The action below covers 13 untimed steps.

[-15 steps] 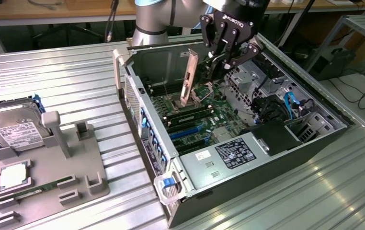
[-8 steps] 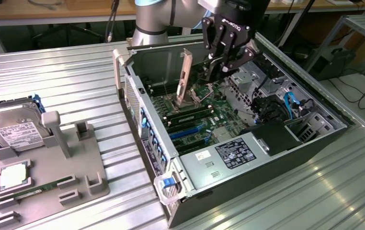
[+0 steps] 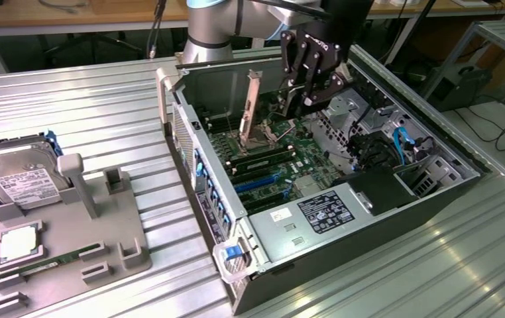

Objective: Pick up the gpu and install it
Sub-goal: 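Insert the gpu into the slot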

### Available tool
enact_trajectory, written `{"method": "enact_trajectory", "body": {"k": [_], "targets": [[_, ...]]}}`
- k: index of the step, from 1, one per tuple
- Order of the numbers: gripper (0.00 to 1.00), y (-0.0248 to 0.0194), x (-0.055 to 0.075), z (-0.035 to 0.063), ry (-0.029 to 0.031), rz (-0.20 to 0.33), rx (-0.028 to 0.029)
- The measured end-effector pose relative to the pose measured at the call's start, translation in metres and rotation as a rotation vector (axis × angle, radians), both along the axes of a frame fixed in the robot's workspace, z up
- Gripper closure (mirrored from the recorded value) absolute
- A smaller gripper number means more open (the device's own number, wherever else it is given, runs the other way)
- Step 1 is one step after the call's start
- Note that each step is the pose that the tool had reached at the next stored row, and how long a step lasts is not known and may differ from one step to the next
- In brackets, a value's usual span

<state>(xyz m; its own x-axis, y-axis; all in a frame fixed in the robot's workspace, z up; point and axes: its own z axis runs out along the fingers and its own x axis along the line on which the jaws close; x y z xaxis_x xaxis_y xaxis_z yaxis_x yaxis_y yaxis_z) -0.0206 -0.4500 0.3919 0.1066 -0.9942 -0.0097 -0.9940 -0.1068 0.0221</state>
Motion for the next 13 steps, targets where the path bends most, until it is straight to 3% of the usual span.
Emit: {"method": "enact_trajectory", "body": {"k": [5,10,11,13], "targets": [[0.72,0.0005,0.000,-0.0047,-0.0006,-0.028,-0.0008],[0.72,0.0016,0.000,-0.0121,-0.0001,-0.099,-0.0018],[0.72,0.0031,-0.001,-0.0145,0.0001,-0.099,-0.0034],[0.72,0.0147,-0.001,-0.0191,-0.0001,-0.099,-0.0048]]}}
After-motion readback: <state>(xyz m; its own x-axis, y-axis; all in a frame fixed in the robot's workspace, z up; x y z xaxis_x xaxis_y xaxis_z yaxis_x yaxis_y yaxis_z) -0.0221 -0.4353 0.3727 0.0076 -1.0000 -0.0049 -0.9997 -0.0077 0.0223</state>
